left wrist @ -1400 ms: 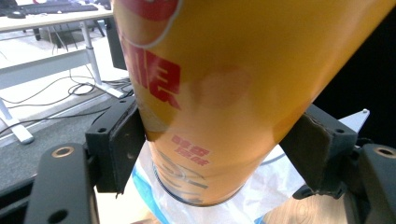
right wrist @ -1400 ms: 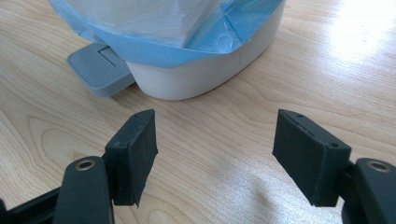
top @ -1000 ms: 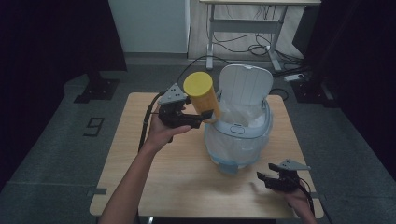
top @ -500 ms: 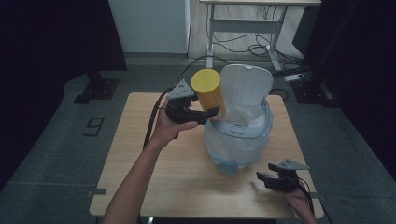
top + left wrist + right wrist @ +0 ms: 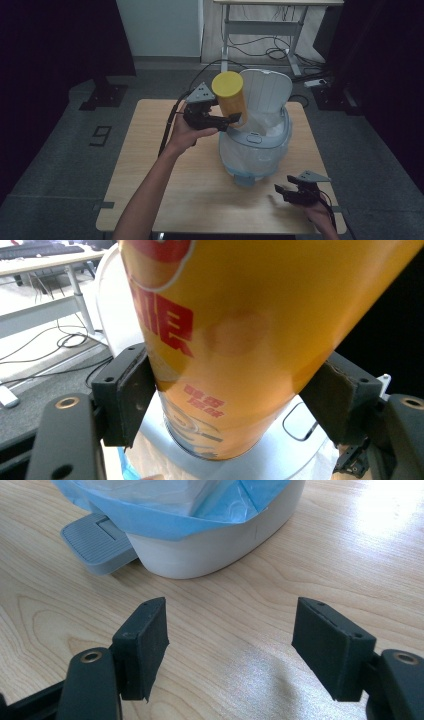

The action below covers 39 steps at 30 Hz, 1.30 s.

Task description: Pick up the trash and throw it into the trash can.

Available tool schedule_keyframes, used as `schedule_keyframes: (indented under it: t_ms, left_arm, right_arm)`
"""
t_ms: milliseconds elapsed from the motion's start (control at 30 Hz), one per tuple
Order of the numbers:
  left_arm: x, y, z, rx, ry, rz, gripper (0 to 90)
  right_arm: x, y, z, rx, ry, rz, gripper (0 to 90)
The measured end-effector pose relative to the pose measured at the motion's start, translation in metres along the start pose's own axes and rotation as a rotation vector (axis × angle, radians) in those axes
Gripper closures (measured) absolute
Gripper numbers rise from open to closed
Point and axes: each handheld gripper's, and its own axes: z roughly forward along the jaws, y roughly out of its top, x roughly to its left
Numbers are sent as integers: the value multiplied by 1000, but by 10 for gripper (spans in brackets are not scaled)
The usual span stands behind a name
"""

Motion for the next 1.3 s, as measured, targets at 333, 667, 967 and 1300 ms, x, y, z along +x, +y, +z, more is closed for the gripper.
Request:
schedule_keyframes:
  t_ms: [333,667,967,1300]
  left_arm:
    - [-2,8,9,4,-5,4,245]
    - [-5,15,20,15,-19,17,245]
    - [-5,19,33,22,-31,18,245]
    - [-2,19,47,37,-35,8,245]
  right_arm:
    - [-1,0,0,0,-2,0,296]
    - [-1,0,0,1,-2,-2,296]
    - [-2,-1,-1,3,-5,1,296]
    - [-3,-1,-1,6,-7,1,296]
